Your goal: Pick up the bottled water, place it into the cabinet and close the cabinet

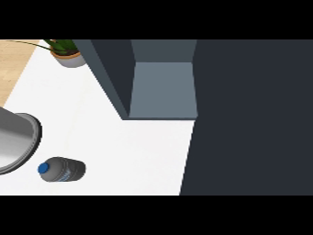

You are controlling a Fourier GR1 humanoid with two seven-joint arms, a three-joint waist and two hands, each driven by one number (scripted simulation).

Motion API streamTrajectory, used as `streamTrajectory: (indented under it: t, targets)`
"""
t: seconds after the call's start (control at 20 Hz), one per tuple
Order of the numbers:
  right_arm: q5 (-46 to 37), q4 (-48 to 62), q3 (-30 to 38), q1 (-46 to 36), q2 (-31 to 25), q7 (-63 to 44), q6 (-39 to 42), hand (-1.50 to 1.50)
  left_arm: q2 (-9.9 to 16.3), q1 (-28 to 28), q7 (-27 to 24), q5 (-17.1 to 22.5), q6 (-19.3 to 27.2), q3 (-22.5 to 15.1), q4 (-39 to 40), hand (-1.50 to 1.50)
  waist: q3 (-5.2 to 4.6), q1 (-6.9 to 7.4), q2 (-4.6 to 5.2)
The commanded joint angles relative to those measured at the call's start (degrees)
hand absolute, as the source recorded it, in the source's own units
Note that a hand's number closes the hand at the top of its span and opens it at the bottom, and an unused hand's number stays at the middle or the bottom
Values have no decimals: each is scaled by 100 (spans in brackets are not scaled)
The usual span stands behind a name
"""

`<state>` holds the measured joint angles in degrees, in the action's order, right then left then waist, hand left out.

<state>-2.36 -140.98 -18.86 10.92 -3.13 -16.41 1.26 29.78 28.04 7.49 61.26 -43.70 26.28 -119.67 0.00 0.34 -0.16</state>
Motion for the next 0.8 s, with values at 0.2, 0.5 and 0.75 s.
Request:
streamTrajectory:
  t: [0.2,0.5,0.75]
  targets:
    - [-469,-278,-414,-175,77,-433,-268,-150,-445,-606,367,-1078,-167,-152,195,-150,-2,-47,10]
    - [-592,-670,-608,-72,-121,-660,-369,-150,-676,-801,239,-1497,-724,141,998,-150,-4,-60,4]
    - [-641,-857,-805,114,-228,-659,-463,-150,-1343,-1068,70,-2455,-827,-86,1203,-150,-6,-62,1]
